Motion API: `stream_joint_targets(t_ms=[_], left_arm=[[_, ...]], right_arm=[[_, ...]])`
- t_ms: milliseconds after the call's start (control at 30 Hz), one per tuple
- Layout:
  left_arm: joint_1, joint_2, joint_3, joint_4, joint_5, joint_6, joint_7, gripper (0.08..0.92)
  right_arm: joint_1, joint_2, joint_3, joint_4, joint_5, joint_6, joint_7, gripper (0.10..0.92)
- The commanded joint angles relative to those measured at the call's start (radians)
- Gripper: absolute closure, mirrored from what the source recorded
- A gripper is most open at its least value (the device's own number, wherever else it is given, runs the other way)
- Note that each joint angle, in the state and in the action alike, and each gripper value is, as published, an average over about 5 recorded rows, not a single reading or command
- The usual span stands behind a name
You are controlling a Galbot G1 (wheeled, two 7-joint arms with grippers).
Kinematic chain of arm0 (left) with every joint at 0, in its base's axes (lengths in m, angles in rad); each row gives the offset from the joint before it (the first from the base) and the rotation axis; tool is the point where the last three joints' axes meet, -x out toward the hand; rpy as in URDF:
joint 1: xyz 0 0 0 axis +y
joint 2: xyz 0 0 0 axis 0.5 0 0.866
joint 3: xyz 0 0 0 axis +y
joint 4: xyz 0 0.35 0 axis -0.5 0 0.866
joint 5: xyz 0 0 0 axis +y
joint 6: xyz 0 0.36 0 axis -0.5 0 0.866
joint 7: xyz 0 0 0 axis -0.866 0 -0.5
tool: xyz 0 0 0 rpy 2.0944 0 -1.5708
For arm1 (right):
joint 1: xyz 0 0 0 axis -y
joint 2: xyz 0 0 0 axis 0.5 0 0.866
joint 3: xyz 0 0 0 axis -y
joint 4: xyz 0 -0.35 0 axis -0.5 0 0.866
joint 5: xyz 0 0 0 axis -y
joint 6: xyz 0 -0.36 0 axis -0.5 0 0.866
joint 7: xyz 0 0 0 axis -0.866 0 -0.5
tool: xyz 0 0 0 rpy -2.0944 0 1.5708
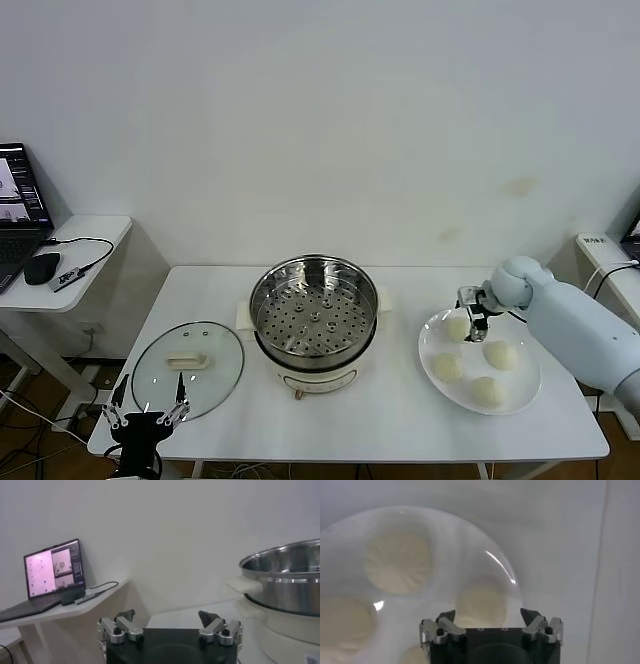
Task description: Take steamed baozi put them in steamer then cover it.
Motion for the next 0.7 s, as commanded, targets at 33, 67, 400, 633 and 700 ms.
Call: stream_joint_targets(t_ms=[33,67,400,633,700], left_arm=[[-0.006,0.003,0.0,0.007,0.0,0.002,0.002,0.177],[-0.007,0.003,0.0,0.007,0.0,0.003,0.003,0.177],[-0.012,0.007,0.001,0.01,0.0,0.005,0.005,0.177],[-0.011,0.006,0.004,0.008,0.0,0.005,0.004,0.177],[-0.012,0.006,0.005,0.008,0.0,0.005,0.004,0.177]], right_arm=[[0.024,0.038,-0.025,-0.063,-0.026,0.004,-0.006,0.229],[0.022,0.037,-0.025,-0.063,-0.026,0.004,-0.006,0.232],[0.006,0.046,-0.022,-0.072,-0.027,-0.001,-0.009,0.309],[-0.001,0.031,-0.021,-0.054,-0.024,0.001,-0.021,0.414],[-0.004,0.022,-0.02,-0.043,-0.021,0.002,-0.025,0.434]])
